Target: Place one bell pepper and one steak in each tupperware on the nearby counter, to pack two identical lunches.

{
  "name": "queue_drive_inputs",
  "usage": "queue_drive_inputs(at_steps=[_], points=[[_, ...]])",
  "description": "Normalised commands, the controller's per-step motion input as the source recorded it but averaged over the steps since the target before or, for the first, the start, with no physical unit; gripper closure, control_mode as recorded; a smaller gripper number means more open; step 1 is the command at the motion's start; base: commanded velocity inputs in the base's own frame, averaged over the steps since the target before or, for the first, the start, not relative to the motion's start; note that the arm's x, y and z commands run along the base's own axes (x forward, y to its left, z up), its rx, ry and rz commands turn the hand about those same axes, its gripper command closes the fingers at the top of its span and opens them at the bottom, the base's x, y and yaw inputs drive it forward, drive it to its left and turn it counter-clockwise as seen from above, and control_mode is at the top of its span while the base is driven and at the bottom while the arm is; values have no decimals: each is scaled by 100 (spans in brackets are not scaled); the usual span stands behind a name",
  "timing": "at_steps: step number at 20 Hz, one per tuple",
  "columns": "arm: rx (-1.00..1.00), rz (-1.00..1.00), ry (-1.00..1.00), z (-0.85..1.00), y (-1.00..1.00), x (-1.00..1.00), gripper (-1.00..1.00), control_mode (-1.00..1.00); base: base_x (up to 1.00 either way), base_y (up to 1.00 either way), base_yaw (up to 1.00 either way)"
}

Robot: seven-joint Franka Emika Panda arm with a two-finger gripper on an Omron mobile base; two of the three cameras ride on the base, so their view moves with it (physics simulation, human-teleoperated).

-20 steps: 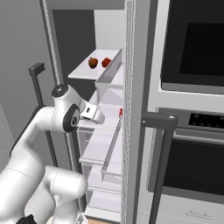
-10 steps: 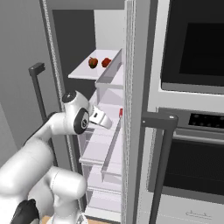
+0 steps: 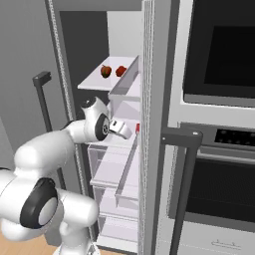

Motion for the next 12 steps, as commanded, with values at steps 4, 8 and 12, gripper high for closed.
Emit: queue_drive_inputs(at_steps=[4,8,12], points=[[0,0,0,-25,-3,48,-100,-100,0,0,0],[0,0,0,-30,-11,29,-100,-100,0,0,0],[0,0,0,-32,-19,21,-100,-100,0,0,0]])
